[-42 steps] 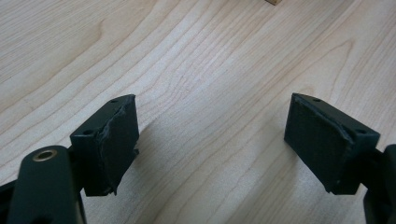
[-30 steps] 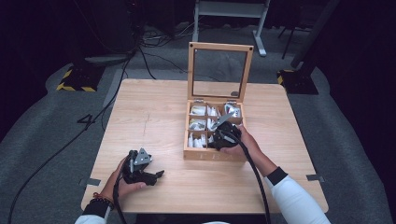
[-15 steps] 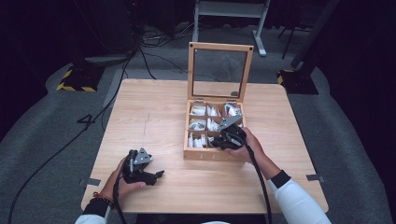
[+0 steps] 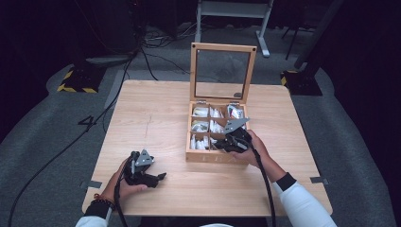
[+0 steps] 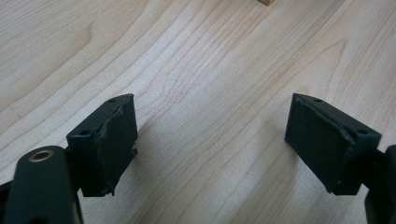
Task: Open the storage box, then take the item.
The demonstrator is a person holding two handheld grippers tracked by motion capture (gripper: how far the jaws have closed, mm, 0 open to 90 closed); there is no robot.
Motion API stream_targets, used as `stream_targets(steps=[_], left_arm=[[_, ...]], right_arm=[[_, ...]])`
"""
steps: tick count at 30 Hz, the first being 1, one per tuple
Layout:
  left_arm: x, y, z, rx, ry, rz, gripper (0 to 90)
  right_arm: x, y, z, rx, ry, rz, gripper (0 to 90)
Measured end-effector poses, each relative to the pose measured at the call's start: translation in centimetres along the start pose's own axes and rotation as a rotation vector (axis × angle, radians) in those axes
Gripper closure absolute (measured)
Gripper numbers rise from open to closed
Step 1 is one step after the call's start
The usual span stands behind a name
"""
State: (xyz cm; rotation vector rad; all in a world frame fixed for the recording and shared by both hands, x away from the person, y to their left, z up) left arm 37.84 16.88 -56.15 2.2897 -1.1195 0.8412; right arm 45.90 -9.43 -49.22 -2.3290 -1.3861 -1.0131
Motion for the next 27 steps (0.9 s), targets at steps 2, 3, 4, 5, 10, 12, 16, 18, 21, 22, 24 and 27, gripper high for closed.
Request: stream_targets(steps=[2, 3, 4, 5, 10, 12, 16, 18, 21, 22, 24, 27], left_arm=[[0.0, -0.1, 0.0, -0.008, 0.001, 0.005, 17.0], [0.1, -0.1, 0.1, -0.014, 0.0, 0.008, 16.8], [0.1, -0.1, 0.1, -0.014, 0.0, 0.008, 16.7], [0.1, -0.1, 0.1, -0.015, -0.001, 0.009, 16.7], [0.1, -0.1, 0.1, -0.016, -0.001, 0.01, 16.7], [0.1, -0.1, 0.1, -0.016, -0.001, 0.01, 16.7], [0.1, -0.1, 0.1, -0.015, 0.0, 0.01, 16.6], [0.1, -0.1, 0.1, -0.015, 0.0, 0.01, 16.7], [0.1, -0.1, 0.1, -0.017, -0.002, 0.014, 16.6], [0.1, -0.1, 0.1, -0.017, -0.002, 0.015, 16.6], [0.1, -0.1, 0.1, -0.017, -0.002, 0.015, 16.6], [0.1, -0.1, 0.1, -0.017, -0.003, 0.015, 16.6]], right_arm=[[-0.1, 0.1, 0.0, 0.011, 0.007, 0.004, 84.3], [0.0, 0.2, -0.1, 0.015, 0.016, 0.005, 84.4], [0.0, 0.2, -0.1, 0.015, 0.016, 0.005, 84.4], [0.0, 0.2, -0.2, 0.012, 0.021, 0.0, 84.4], [0.2, 0.4, -0.8, 0.01, 0.052, 0.003, 84.6], [0.1, 0.5, -1.0, 0.011, 0.06, -0.001, 84.7], [0.2, 0.5, -1.5, 0.007, 0.078, -0.009, 84.9], [0.3, 0.6, -1.8, 0.006, 0.089, -0.006, 85.0], [0.4, 0.7, -2.1, 0.006, 0.105, -0.012, 85.1], [0.5, 0.7, -2.1, 0.008, 0.111, -0.012, 85.1], [0.8, 0.7, -2.3, 0.008, 0.123, -0.018, 85.2], [0.9, 0.6, -2.7, 0.01, 0.135, -0.017, 85.2]])
Point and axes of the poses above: each handheld gripper's, and its own axes: z roughly forward along the jaws, x roughly out of its top, y roughly to its right, the point moved 8 cm from there along z, roughly forward along the jaws, and after that the axes turned 9 degrees about -x, right-handed, at the moved point
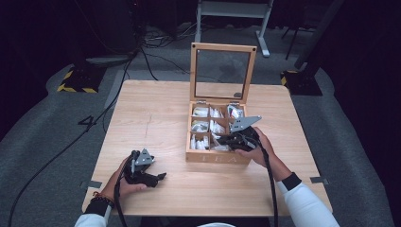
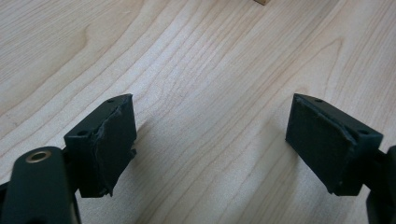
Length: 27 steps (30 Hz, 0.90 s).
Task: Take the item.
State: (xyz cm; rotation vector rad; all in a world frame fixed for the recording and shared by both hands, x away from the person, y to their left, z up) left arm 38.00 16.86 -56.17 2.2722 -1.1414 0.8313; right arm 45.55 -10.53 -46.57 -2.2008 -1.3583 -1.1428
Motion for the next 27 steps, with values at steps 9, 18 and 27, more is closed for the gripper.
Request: stream_targets(steps=[9, 18, 27], left_arm=[[0.0, 0.0, 0.0, 0.0, 0.0, 0.0, 16.6], [0.0, 0.1, 0.0, 0.004, 0.002, -0.004, 16.9], [0.0, 0.0, 0.0, 0.005, 0.001, -0.002, 17.0]], right_arm=[[0.6, 0.1, -1.3, -0.005, 0.04, -0.002, 85.3], [1.0, 0.2, -3.0, -0.017, 0.08, -0.004, 85.3], [1.1, 0.0, -4.1, -0.018, 0.101, -0.011, 85.3]])
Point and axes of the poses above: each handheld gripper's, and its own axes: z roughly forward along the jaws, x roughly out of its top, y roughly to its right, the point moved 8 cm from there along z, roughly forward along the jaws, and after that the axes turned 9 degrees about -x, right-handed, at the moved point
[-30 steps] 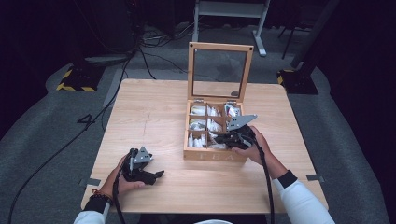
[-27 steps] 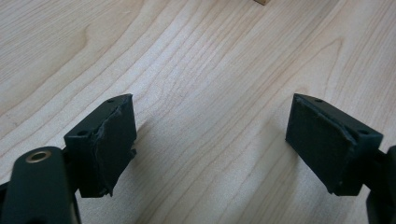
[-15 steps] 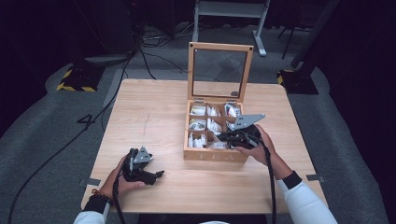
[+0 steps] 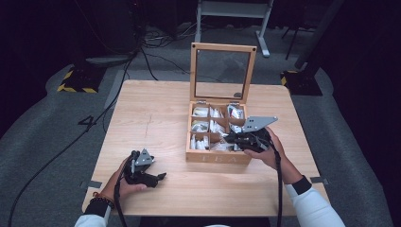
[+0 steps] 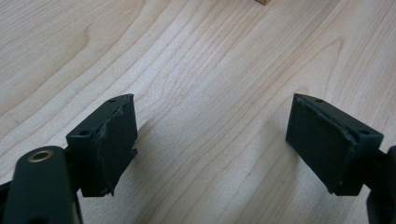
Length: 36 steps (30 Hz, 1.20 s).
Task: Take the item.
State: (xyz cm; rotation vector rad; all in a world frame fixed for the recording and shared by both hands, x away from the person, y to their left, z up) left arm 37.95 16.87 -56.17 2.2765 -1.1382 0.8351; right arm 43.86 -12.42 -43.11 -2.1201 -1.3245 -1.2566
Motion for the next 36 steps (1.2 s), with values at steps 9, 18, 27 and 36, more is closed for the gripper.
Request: stream_targets(steps=[9, 18, 27, 36], left_arm=[[0.0, 0.0, 0.0, 0.0, 0.0, 0.0, 17.0], [0.0, 0.0, 0.0, 0.0, 0.0, 0.0, 16.9], [0.0, 0.0, 0.0, 0.0, 0.0, 0.0, 16.9], [0.0, 0.0, 0.0, -0.001, 0.001, -0.002, 17.0]], right_arm=[[-0.3, 0.8, -2.0, -0.031, 0.021, 0.006, 85.3], [-1.2, 1.8, -3.8, -0.066, 0.029, 0.024, 85.3], [-2.6, 3.3, -5.9, -0.123, 0.021, 0.038, 85.3], [-4.4, 4.7, -7.5, -0.168, 0.005, 0.062, 85.3]])
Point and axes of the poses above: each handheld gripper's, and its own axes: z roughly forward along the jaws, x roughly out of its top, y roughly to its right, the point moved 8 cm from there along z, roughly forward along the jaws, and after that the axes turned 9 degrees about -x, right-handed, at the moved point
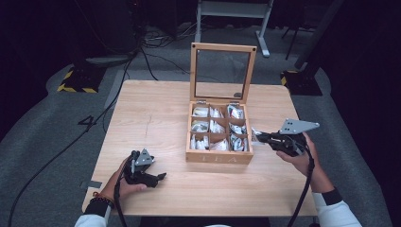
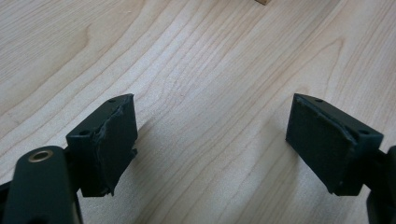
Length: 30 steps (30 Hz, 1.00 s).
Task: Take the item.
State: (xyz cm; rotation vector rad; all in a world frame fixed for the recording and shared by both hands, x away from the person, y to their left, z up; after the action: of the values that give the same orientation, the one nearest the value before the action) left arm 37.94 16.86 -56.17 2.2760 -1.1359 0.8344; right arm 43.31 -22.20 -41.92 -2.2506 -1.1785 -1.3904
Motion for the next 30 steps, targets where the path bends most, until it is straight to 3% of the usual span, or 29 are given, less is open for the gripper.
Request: stream_targets(steps=[8, 14, 15, 19, 30], left_arm=[[0.0, 0.0, 0.0, 0.0, 0.0, 0.0, 16.9], [0.0, 0.0, 0.0, 0.001, -0.001, 0.002, 16.9], [0.0, 0.0, 0.0, 0.001, -0.001, 0.001, 16.9], [0.0, 0.0, 0.0, 0.0, 0.0, 0.0, 16.9], [0.0, 0.0, 0.0, 0.001, -0.001, 0.002, 16.9]], right_arm=[[-1.9, 0.7, 0.1, -0.015, -0.044, 0.014, 85.3], [-3.8, 1.4, 1.2, -0.029, -0.101, 0.032, 85.3], [-4.5, 1.4, 1.9, -0.016, -0.122, 0.047, 85.3], [-5.5, 1.3, 3.1, -0.013, -0.169, 0.034, 85.2], [-7.4, 0.8, 4.8, 0.008, -0.235, 0.042, 84.9]])
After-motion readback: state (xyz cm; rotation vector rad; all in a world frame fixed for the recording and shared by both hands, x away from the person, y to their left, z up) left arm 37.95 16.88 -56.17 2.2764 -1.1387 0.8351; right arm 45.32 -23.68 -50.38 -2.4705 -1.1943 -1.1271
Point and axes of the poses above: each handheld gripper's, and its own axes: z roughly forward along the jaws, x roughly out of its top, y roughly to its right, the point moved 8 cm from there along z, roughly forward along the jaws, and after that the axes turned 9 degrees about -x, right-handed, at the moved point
